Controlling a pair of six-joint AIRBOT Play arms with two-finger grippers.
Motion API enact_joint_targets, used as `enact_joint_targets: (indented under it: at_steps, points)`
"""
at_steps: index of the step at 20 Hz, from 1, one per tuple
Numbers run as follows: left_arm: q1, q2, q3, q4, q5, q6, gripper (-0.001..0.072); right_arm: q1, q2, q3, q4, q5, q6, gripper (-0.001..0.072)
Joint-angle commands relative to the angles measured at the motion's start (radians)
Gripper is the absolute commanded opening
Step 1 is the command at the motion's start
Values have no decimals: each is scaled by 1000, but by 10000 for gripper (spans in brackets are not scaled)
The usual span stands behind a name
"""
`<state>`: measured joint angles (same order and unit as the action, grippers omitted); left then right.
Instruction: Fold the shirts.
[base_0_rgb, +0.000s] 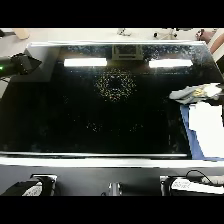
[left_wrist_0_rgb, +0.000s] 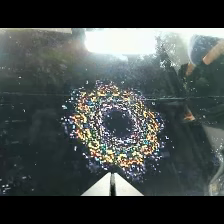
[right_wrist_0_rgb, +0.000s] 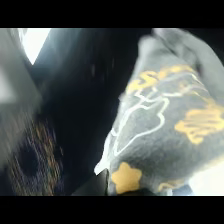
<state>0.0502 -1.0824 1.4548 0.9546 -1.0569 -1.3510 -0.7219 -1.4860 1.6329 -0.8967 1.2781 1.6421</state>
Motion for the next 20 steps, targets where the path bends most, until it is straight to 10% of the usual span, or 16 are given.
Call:
enact_joint_targets:
  at_steps: [1, 5, 9, 20]
  points:
    - [-8, 0, 0, 0, -2, 0, 26, -85, 31, 1, 77, -85, 14, 16]
    - [-14, 0, 0, -1, 2, 8, 26, -160, 92, 1, 34, 181, 93, 16]
    - [-14, 0, 0, 0, 29, 29, 26, -148, 97, -5, -317, 577, 89, 16]
    - [-15, 0, 0, 0, 32, 65, 26, -148, 111, -418, -663, 352, 57, 22]
